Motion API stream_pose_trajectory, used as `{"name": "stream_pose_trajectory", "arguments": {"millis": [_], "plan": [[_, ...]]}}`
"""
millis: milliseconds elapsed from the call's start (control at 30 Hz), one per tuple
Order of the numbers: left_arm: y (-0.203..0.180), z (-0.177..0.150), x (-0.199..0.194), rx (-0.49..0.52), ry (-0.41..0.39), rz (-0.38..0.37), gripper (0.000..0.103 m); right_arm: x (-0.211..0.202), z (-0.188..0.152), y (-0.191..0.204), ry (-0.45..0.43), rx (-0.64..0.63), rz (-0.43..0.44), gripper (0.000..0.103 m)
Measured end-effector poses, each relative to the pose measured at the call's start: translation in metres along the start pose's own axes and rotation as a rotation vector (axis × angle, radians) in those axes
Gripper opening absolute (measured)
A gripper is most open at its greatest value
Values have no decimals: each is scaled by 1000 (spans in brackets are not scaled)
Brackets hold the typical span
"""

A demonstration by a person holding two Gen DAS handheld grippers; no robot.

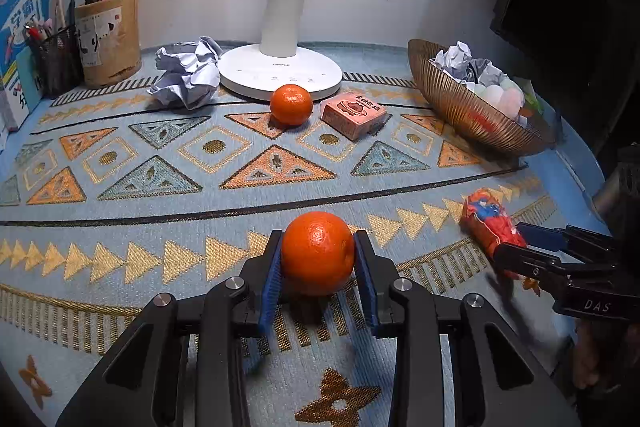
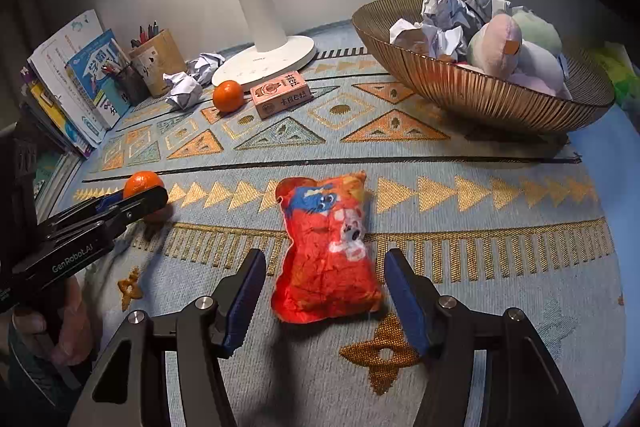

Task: Organize objects
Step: 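Carry the red bag into the bowl with right gripper while left drops mandarin there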

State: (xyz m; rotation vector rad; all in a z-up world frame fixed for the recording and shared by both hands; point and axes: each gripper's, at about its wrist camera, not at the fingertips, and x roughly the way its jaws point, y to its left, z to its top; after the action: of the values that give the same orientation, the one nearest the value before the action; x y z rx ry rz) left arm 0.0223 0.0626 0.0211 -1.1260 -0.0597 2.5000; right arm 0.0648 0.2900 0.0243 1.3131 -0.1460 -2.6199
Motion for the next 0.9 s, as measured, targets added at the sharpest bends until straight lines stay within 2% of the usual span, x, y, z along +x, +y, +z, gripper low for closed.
{"name": "stream_pose_trajectory", "arguments": {"millis": [167,200,233,333,467,500,700,833,900], "plan": [[0,0,0,6,3,-1,30,9,3,-1,2,4,-51,58],[-1,0,0,6,4,0,30,10,3,0,-2,-2,-61,54],[-1,0,0,7,5,0,30,9,2,1,-7,-9,-68,43],[0,1,0,8,4,2,30,3,0,4,-42,-18,-59,31],[-9,12,-5,25,15,-6,30,-32,2,-16,-168,90,88,31],[-15,21,-10,36,1,-15,30,-43,5,-23,-194,104,90,31],[-72,103,-32,95,-125,-142,30,-109,48,-71,-368,143,-33,31],[-116,145,-11,133,-164,-196,30,-129,87,-115,-457,238,-170,31],[-132,155,9,129,-160,-222,30,-129,104,-138,-491,307,-200,31]]}}
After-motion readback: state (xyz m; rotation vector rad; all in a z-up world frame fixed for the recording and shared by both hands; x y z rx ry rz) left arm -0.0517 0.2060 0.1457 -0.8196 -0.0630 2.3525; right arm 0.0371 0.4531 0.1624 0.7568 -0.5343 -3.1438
